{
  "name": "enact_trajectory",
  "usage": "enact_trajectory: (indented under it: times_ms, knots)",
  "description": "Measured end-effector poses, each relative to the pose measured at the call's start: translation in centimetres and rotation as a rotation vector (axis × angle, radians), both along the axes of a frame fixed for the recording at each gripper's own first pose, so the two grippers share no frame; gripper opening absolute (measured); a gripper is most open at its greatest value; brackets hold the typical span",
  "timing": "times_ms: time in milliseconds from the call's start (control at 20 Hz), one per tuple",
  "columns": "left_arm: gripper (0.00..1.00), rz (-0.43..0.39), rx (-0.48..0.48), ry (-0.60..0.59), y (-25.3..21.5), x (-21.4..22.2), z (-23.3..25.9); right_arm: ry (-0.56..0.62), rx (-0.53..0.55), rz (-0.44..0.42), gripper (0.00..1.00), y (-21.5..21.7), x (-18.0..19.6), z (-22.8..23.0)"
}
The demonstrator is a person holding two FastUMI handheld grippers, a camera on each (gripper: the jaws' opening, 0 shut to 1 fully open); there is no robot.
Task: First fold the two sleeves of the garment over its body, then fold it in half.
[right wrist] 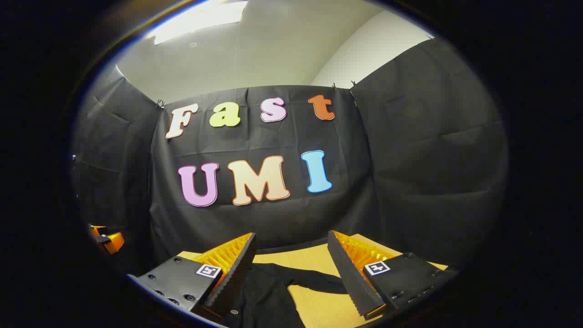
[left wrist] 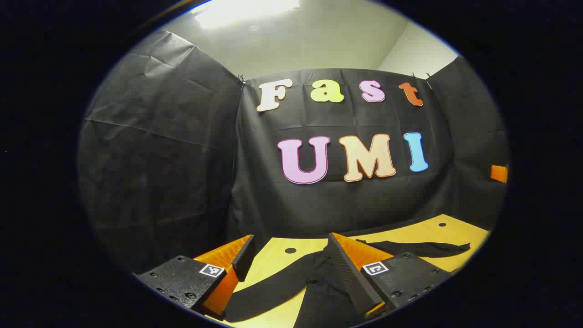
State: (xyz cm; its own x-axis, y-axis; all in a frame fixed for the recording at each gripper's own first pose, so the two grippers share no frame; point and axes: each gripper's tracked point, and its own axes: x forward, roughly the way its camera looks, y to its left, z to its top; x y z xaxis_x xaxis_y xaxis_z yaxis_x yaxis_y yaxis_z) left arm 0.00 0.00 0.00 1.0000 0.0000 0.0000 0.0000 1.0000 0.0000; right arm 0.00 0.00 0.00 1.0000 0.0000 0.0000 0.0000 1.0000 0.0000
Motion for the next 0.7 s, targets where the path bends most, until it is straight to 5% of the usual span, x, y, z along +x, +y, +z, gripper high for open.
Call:
enact_trajectory:
  times_ms: [700]
  knots:
    - [0.96,0.019,0.007,0.017,0.1,-0.8,-0.3,0.026,-0.006,0.000,1.00,-1.4,-0.2,-0.2]
